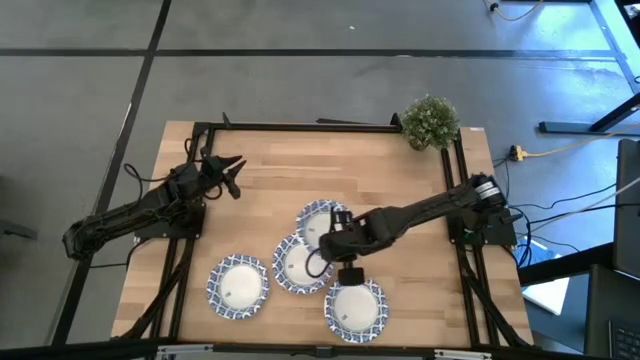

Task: Nest bowls inside each other
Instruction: Stack the bowl on top of the other blue bowls

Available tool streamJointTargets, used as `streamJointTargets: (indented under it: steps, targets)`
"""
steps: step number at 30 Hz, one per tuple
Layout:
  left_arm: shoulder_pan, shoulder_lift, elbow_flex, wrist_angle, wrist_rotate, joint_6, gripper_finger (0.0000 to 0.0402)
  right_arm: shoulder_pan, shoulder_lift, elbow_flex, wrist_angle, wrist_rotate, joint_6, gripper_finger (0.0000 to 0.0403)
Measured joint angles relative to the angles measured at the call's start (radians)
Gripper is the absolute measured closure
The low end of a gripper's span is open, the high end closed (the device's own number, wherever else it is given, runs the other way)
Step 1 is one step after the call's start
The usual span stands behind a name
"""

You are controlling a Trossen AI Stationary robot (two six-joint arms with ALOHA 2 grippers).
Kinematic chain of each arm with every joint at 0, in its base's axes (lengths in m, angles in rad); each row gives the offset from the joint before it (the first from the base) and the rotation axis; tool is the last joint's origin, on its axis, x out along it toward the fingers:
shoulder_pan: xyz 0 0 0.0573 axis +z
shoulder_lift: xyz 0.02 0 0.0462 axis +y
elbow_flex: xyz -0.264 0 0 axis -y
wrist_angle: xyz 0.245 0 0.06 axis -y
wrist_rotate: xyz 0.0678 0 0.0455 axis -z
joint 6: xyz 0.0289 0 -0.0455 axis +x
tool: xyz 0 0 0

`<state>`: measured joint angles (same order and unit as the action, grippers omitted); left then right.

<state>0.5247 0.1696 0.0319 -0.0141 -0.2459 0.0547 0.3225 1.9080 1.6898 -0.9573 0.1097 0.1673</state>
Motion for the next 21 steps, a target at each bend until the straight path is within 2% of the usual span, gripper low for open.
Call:
streamJointTargets:
  steps: [12,21]
  targets:
    - [0.0,0.0,0.0,0.0,0.0,0.0,0.0319,0.013,0.176,0.158,0.026,-0.014,-0.013,0.04]
    - [0.0,0.0,0.0,0.0,-0.005,0.0,0.0319,0.044,0.27,0.328,0.018,-0.067,0.011,0.04]
